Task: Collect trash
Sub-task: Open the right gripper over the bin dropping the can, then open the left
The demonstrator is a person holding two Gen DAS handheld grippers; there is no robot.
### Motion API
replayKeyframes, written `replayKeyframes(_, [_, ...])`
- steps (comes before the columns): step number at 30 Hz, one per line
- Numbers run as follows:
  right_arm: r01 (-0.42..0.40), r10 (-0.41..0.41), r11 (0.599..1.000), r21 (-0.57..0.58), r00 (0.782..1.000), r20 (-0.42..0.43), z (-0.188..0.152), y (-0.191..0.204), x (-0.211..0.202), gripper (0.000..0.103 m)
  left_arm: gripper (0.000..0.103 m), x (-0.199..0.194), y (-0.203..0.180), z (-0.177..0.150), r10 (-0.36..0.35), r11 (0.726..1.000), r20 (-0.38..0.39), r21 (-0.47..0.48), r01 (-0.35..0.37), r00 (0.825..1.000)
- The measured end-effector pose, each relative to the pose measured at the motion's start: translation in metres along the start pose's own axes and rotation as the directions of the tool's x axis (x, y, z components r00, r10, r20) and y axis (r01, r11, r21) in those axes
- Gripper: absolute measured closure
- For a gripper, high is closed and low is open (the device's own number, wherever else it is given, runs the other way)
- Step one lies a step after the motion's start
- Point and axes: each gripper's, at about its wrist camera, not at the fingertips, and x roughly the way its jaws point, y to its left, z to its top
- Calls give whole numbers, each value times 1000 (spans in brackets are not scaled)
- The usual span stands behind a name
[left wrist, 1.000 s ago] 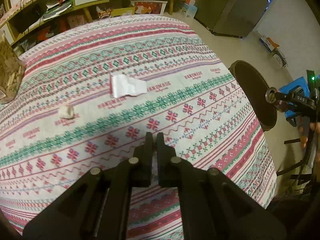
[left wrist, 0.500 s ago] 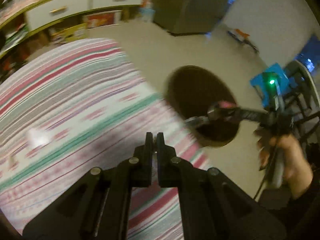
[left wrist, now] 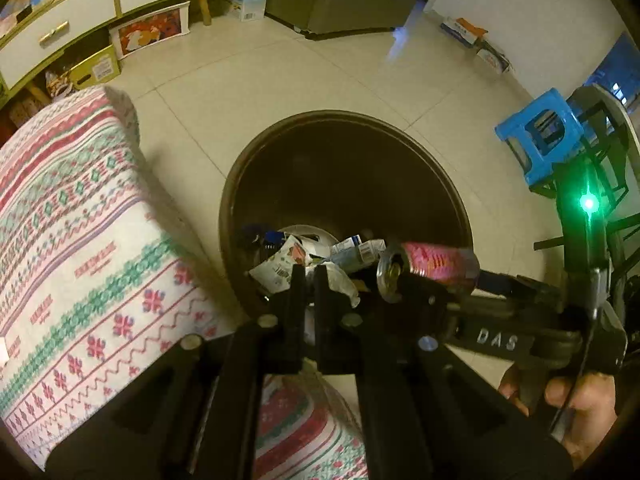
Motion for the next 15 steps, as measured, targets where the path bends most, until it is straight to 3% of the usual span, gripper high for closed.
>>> replayKeyframes(15, [16,-15,1000,-13,1000,23,-5,-3,-11,11,99,16,0,6,38,999,-39,-11,-39,999])
